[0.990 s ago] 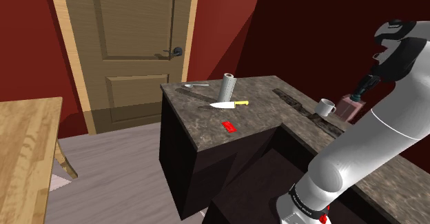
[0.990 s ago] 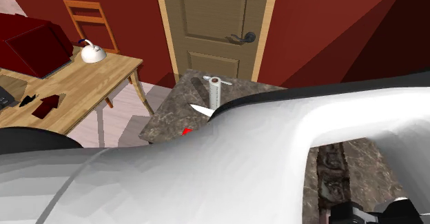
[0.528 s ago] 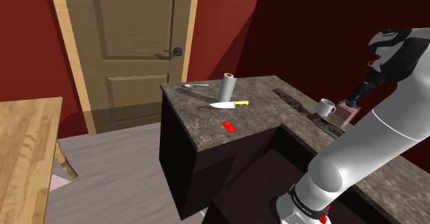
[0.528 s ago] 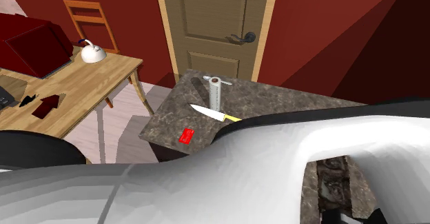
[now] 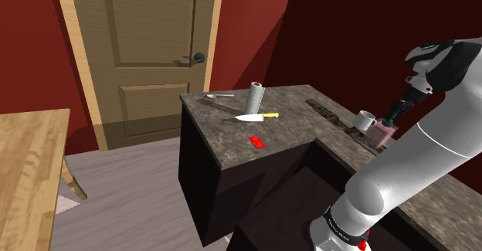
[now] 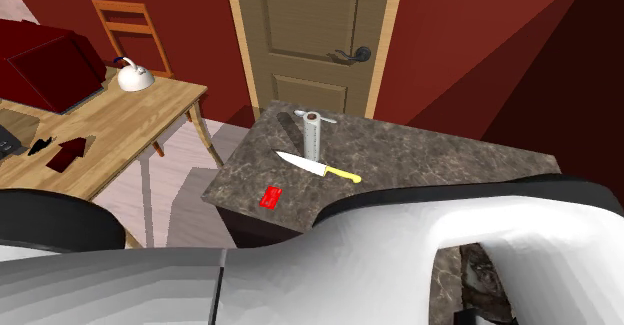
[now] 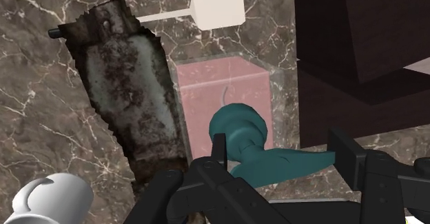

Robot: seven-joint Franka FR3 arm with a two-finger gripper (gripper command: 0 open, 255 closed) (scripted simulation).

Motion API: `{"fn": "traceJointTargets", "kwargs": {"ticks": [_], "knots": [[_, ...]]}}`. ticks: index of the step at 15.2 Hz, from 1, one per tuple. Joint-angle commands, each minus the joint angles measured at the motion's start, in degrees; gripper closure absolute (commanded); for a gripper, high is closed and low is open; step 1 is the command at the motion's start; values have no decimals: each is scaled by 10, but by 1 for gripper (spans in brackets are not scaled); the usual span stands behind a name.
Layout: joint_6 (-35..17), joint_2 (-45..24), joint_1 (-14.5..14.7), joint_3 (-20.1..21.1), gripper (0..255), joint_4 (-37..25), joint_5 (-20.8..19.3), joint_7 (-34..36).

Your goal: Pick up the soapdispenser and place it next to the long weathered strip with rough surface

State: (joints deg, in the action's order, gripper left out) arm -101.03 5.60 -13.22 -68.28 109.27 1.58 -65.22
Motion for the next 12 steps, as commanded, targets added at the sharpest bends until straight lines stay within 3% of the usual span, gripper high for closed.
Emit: {"fn": "traceJointTargets", "kwargs": {"ticks": [1,12], "knots": [[-15,-11,1,-7,255,11,10,-9],[-93,-67,-2,-24,255,73,64,-58]]}}
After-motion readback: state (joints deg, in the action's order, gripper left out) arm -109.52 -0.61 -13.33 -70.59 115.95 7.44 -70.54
